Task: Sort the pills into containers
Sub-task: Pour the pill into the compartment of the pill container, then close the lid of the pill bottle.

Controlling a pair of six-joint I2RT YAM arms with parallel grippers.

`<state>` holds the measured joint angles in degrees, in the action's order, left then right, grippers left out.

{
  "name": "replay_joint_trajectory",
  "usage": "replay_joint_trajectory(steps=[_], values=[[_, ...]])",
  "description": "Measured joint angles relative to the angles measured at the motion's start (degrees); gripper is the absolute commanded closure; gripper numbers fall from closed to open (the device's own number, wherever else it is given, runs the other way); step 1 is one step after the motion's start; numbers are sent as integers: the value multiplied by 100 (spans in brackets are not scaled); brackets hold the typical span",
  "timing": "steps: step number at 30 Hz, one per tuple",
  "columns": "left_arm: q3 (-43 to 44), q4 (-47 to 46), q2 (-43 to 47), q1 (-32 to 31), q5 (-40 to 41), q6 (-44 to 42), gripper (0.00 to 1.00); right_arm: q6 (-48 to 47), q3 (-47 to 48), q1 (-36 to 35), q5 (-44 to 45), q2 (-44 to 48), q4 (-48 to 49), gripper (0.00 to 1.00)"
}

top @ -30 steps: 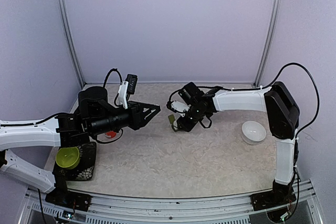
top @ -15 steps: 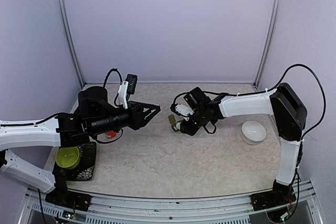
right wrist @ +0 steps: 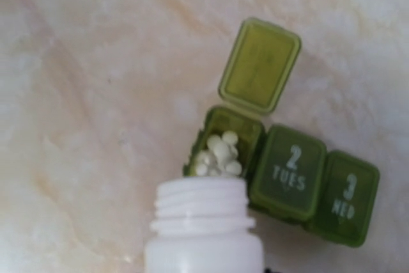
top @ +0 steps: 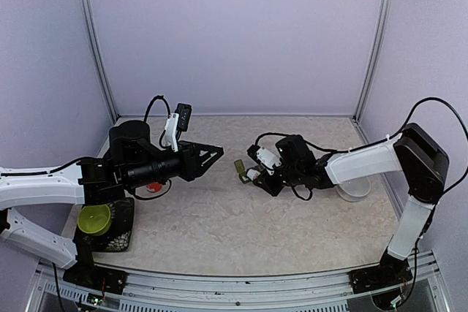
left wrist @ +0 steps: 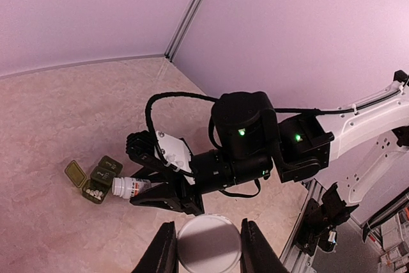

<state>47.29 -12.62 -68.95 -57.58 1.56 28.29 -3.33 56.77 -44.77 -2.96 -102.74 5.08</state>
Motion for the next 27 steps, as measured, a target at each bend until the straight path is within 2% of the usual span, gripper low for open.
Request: replay_joint_trajectory(steps=[13,27], values=[[160,74,-70,-15,-2,-2,79,151,-1357,0,-492,560,2629,96],[636,205,-378,-79,-72,-2,79,533,-3147,-15,-413,2426,5488,96]])
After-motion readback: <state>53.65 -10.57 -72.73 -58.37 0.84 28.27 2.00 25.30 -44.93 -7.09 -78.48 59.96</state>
